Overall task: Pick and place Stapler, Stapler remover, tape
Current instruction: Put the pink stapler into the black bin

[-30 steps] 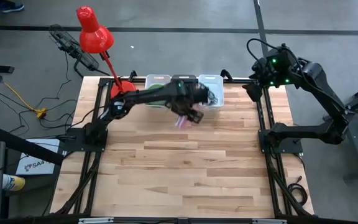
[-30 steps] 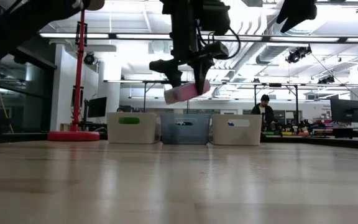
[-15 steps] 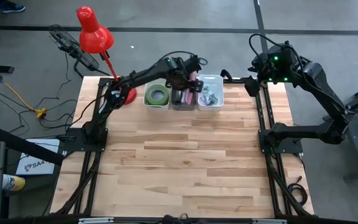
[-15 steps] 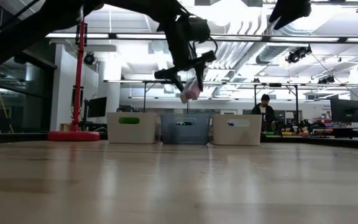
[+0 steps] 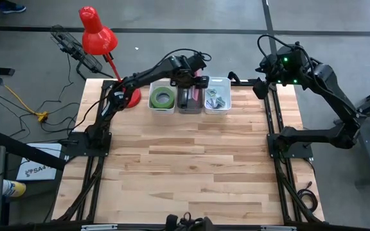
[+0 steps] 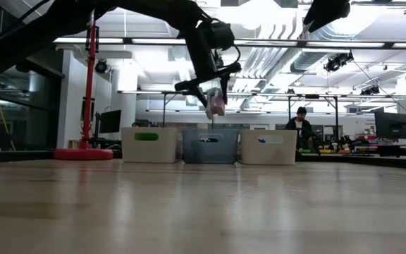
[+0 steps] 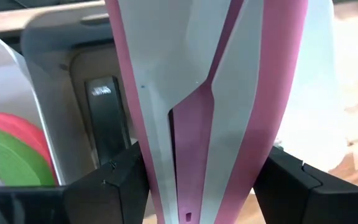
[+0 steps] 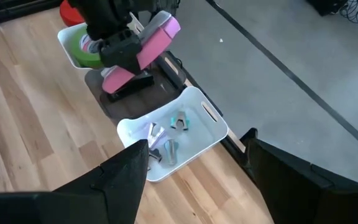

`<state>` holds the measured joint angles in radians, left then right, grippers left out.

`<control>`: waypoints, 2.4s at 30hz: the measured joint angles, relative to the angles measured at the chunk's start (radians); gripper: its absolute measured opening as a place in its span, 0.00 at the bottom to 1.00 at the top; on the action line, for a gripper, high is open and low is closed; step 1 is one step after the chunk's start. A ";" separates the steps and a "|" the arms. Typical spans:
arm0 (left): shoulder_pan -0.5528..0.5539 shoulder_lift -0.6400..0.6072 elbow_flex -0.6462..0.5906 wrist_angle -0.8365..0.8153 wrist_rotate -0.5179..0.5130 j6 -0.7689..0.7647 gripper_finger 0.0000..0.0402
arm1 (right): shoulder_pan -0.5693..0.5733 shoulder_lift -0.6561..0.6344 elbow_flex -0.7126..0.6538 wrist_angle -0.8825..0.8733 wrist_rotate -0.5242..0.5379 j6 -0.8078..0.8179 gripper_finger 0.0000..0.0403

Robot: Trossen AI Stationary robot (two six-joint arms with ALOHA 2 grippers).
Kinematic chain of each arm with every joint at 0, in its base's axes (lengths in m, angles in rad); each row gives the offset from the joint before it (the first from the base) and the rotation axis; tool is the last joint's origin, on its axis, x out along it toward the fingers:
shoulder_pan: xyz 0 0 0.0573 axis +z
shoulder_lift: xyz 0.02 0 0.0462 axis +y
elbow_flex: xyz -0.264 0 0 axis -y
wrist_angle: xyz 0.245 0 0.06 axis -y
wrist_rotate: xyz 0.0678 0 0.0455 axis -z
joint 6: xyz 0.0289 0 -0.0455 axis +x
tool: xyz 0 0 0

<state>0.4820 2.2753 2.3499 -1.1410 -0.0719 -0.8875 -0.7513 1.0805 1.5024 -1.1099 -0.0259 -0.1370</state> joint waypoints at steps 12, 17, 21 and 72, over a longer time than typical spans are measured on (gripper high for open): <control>0.030 0.004 -0.138 0.148 0.071 -0.014 0.55 | 0.000 0.000 0.000 0.001 -0.004 0.003 0.66; 0.026 0.002 -0.171 0.168 0.073 -0.014 0.55 | 0.000 0.006 0.000 0.015 -0.004 0.002 0.67; 0.028 0.002 -0.203 0.173 0.067 -0.026 0.55 | 0.000 0.021 0.000 0.016 -0.004 -0.001 0.67; 0.015 0.064 -0.252 0.248 0.118 -0.026 0.76 | -0.001 0.058 0.000 0.030 -0.008 -0.047 0.67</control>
<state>0.4973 2.3394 2.0979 -0.8928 0.0460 -0.9138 -0.7525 1.1381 1.5024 -1.0795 -0.0334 -0.1841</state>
